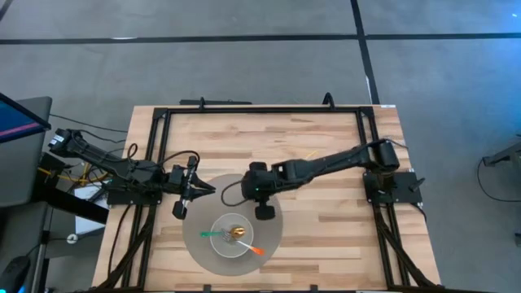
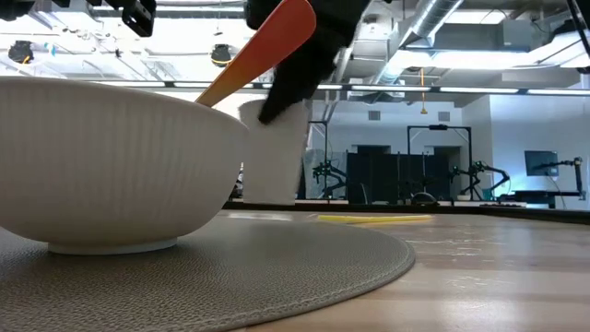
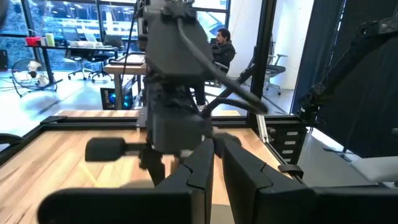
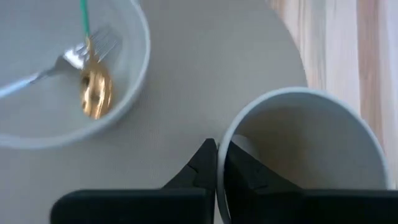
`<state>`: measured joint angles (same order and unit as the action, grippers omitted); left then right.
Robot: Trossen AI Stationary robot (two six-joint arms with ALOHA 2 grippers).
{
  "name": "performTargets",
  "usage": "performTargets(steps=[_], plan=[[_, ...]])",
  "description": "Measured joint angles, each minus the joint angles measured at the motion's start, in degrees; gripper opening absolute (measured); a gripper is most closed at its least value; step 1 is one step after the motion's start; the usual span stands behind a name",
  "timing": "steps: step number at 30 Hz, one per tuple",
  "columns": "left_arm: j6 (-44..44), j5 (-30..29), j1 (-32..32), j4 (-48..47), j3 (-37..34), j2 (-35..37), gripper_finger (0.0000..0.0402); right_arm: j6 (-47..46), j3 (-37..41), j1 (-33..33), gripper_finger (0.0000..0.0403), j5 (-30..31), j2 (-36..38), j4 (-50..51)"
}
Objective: Pick & Place Utensil
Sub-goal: Put the white cup on the gray mat to the top right of the white bowl, then put the yellow straw into the white cup on the mat
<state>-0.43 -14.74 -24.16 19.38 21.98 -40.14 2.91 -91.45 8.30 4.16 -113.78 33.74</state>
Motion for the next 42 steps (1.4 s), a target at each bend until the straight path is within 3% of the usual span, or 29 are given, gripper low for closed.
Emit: performTargets(steps=[8,22,36,42], plan=[[-0.02,0.18,-0.22,0.03,0.00,0.00,0.0034,0.84,-0.06,0.27,0.0037,0.35,-3.70,-0.75],[-0.02,0.22,-0.22,-0.02,0.00,0.00,0.0034,5.14,-0.88,0.90,0.0084,0.24,-2.38,-1.54],[-0.02,0.22,-0.22,-0.04,0.00,0.00,0.0034,7.57,-13.46,2.61,0.0109,2.59,-2.21,7.58],[-0.04,0.22,-0.22,-0.44,0.00,0.00,0.0034,6.17,-21.85,2.55,0.0108,6.50,-2.20,20.46]])
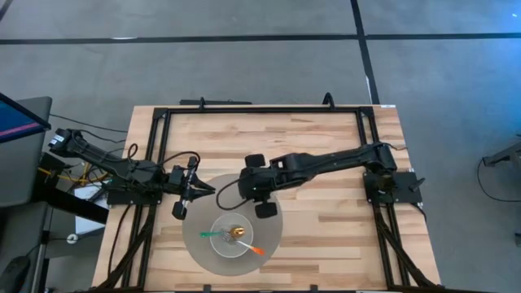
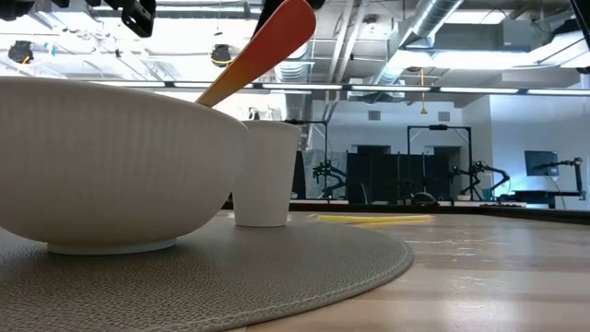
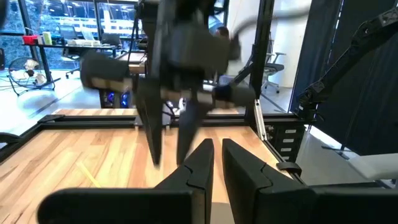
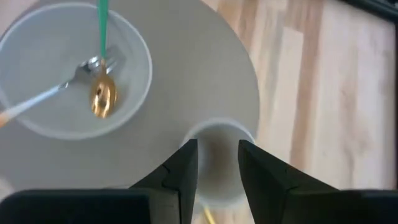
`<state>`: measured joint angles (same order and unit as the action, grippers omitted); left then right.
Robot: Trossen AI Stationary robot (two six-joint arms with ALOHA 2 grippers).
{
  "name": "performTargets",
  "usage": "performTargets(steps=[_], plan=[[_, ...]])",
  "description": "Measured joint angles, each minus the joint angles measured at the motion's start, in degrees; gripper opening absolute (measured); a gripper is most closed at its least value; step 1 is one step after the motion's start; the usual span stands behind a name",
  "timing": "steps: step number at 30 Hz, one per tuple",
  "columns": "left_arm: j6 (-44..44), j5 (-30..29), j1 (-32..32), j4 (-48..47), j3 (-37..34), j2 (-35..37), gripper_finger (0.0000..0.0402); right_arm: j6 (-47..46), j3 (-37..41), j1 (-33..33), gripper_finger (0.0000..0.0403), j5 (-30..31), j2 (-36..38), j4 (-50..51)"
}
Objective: Pick & Place Utensil
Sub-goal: Put the yellow straw into the white cup on the mat
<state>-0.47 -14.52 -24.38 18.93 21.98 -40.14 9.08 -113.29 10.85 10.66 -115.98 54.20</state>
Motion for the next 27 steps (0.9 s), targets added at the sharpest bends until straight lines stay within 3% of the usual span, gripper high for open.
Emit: performTargets(steps=[6,11,16,21,27], plan=[[-1.46,0.01,0.00,-0.07,0.00,0.00,0.0034,-4.38,-9.03,0.46,0.0108,0.15,0.68,16.20],[-2.26,0.02,0.00,-0.48,0.00,-0.15,0.0034,-7.89,-5.09,0.74,0.0108,0.36,5.45,18.26],[-4.73,1.84,-0.04,-1.17,-0.04,-0.93,0.0034,-8.06,10.35,0.24,0.0108,-0.07,14.08,8.09],[-4.97,8.14,-0.07,-0.97,-0.04,-1.55,0.0034,-8.09,31.06,-1.71,0.0108,-2.13,24.11,-7.99],[-4.49,8.25,-0.07,-0.73,-0.04,-1.53,0.0034,-8.11,52.14,-5.42,0.0108,-4.95,29.69,-24.57]])
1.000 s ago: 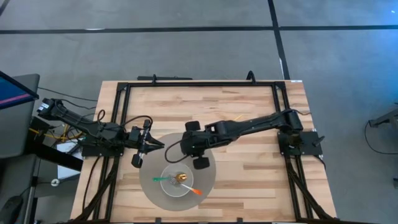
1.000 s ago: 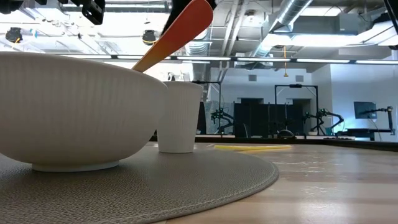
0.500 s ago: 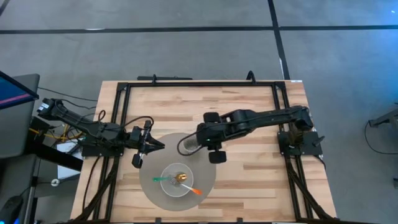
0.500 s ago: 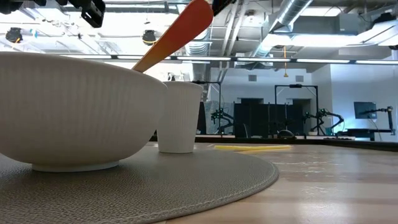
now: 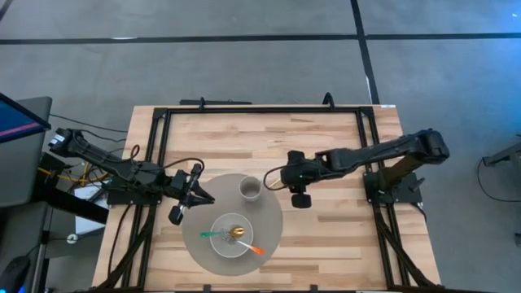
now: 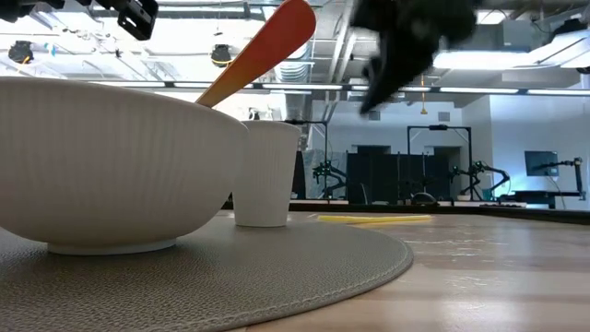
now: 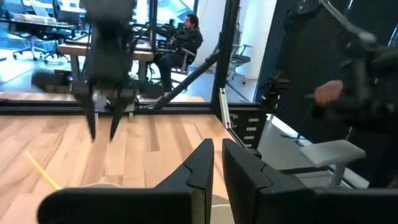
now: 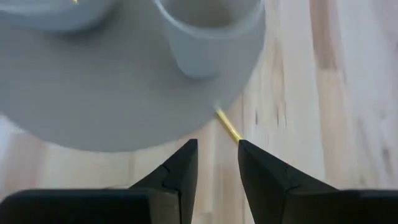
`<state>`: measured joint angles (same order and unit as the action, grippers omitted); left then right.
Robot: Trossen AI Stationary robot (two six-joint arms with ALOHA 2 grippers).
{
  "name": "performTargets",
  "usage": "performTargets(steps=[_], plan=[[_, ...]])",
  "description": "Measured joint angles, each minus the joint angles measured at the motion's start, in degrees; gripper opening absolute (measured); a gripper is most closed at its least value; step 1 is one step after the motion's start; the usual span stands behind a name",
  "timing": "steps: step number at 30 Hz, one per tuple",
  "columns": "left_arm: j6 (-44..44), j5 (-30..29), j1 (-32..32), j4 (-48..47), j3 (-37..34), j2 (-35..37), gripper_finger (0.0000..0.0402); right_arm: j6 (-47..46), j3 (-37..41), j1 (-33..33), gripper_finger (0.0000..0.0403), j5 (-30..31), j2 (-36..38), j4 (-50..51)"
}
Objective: Pick & Place Utensil
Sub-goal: Put the yellow straw into the white cup on the mat
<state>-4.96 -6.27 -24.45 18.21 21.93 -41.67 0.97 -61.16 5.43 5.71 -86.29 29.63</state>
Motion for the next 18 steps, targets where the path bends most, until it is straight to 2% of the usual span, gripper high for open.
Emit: performTargets(steps=[3,6,12,18], plan=[[0.05,-1.58,0.02,0.36,0.00,0.02,0.0034,0.50,6.72,-2.56,0.0108,-1.78,-0.57,-7.57],[0.20,-3.80,0.17,0.76,0.00,0.02,0.0034,0.89,9.77,-5.28,0.0108,-4.99,-3.25,-15.08],[3.12,-6.81,0.17,1.39,0.00,0.02,0.0034,1.07,9.89,-8.80,0.0108,-13.09,-11.76,-23.15],[3.22,-7.22,0.17,1.24,0.00,0.02,0.0034,3.20,9.23,-9.86,0.0107,-14.73,-18.60,-26.74]])
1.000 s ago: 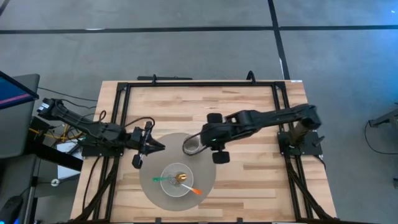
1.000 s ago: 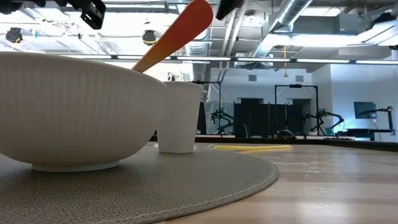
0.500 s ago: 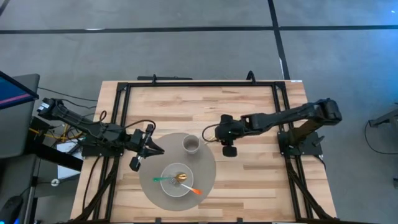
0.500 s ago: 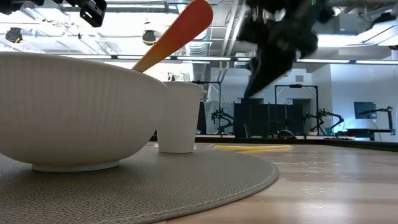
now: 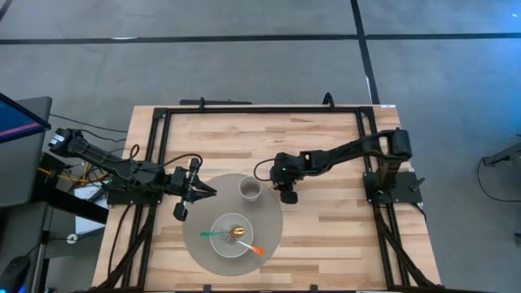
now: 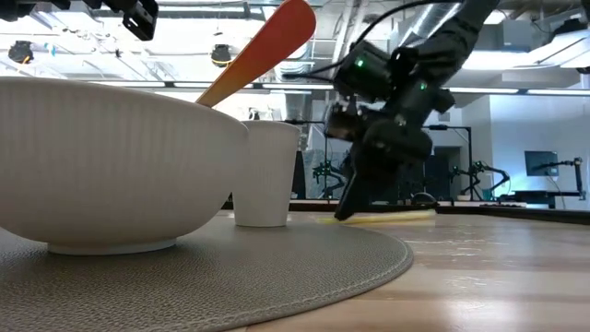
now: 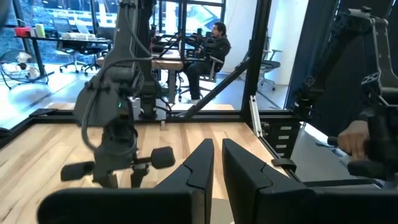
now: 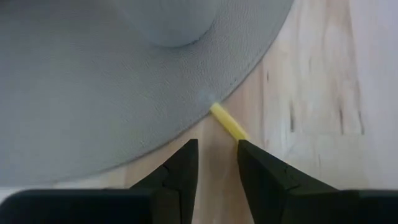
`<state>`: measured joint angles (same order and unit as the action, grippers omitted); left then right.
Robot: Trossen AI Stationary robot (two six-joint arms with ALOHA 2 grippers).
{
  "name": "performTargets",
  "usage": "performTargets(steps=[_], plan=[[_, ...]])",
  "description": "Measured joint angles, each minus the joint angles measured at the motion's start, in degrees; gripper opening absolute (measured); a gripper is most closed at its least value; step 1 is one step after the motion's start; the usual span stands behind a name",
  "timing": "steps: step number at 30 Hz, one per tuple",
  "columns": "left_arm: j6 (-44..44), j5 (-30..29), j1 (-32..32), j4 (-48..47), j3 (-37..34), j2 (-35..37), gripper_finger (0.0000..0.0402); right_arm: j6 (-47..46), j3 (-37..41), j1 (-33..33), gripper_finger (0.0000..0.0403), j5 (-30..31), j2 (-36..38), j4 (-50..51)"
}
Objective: Pick & Place Utensil
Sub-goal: Put the yellow straw into the white cup on the mat
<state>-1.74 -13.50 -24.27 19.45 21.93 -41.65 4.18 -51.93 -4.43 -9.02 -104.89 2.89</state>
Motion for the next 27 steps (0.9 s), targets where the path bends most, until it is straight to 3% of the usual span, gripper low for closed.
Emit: performTargets(steps=[9,15,18,21,27], plan=[[0.00,0.00,0.00,-0.29,0.00,0.00,0.0034,1.93,-3.03,-0.83,0.0101,0.62,-3.86,-0.44],[0.00,0.00,0.00,-0.53,0.00,0.00,0.0034,3.46,-3.61,-0.08,0.0081,0.44,0.31,2.69],[0.00,0.00,0.00,-0.53,0.00,0.00,0.0034,3.41,-4.75,-0.02,0.0077,3.10,3.40,4.82],[0.00,0.00,0.00,-0.53,0.01,0.00,0.0034,-4.56,-4.77,-0.56,0.0076,6.77,4.91,3.62],[-0.01,0.02,0.00,-0.53,0.02,0.00,0.0034,-30.69,-4.91,-1.74,0.0076,9.51,3.78,2.04]])
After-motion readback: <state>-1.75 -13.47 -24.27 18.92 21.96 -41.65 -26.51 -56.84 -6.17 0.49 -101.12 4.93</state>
